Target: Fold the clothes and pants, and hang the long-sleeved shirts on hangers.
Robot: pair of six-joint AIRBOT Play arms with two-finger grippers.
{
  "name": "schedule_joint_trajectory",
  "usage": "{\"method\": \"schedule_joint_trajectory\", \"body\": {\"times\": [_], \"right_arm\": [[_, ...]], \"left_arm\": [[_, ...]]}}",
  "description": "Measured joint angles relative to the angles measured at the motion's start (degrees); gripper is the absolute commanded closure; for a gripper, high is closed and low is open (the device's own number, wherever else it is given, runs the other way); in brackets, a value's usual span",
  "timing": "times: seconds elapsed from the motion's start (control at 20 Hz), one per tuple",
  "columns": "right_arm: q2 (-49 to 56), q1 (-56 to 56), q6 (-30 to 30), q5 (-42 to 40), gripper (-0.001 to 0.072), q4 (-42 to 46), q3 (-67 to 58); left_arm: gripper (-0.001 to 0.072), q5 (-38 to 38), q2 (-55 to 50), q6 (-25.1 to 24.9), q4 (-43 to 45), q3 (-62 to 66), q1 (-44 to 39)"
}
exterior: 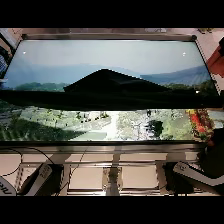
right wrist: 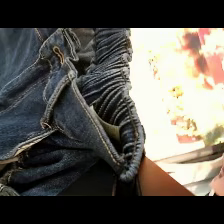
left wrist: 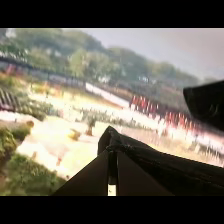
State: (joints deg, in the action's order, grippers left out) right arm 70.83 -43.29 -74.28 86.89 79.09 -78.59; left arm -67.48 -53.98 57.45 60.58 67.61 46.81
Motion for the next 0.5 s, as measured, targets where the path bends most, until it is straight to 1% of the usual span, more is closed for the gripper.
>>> {"method": "schedule_joint_trajectory", "body": {"times": [0.15,0.35,0.5], "right_arm": [[-0.2,-0.2,-1.1,-0.3,0.0687,2.4,5.1],[-0.4,-1.7,-2.8,-2.7,0.0687,5.8,14.5],[-0.4,-4.4,-4.4,-5.5,0.0687,7.3,21.7]], "left_arm": [[0.0686,-1.8,0.0,0.0,3.5,-4.3,0.0],[0.0686,-2.7,0.0,3.6,10.1,-11.0,0.0],[0.0686,-2.9,0.0,4.7,12.5,-16.0,0.0]]}}
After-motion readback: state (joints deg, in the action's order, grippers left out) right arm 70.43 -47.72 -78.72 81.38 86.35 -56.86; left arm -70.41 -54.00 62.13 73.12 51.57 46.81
